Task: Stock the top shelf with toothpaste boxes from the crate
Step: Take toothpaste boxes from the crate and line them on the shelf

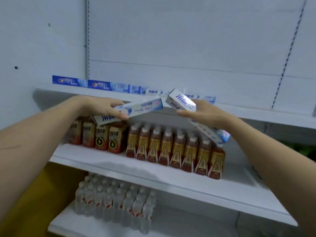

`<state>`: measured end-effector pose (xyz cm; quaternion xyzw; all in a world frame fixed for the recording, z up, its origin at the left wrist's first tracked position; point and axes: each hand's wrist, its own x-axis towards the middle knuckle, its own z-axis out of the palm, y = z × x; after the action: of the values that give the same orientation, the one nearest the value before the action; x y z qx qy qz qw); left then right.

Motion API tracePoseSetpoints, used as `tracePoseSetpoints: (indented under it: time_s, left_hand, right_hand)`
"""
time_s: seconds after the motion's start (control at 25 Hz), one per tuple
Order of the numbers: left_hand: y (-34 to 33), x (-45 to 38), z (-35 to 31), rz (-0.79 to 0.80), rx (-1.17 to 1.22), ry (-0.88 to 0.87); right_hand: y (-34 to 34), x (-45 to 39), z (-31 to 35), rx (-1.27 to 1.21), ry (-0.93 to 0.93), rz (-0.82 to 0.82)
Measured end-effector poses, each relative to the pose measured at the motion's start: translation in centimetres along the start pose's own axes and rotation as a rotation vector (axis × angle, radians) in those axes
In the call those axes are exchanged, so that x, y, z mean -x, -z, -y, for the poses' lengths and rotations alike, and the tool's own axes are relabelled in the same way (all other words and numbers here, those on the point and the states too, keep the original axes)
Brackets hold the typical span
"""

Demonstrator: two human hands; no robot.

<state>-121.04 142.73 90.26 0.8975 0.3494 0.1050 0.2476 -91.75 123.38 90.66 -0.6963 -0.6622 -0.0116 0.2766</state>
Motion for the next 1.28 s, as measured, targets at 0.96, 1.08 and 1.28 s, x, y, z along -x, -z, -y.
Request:
tracePoseSetpoints:
  time_s: [0.96, 1.08, 1.28]
  left_hand:
    - [2.6, -25.1, -12.2, -0.335, -0.416, 0.124]
    - [3.0, -28.3, -12.7, -0.278, -0.491, 0.174]
    - [4.3, -32.4, -13.5, -0.166, -0.696, 0.323]
  right_hand:
    - [10.6, -18.3, -14.9, 0.491, -0.126, 0.088]
    - [10.2, -22.2, -16.9, 0.588, -0.127, 0.197]
    - [9.8, -27.4, -18.4, 0.73, -0.1, 0.318]
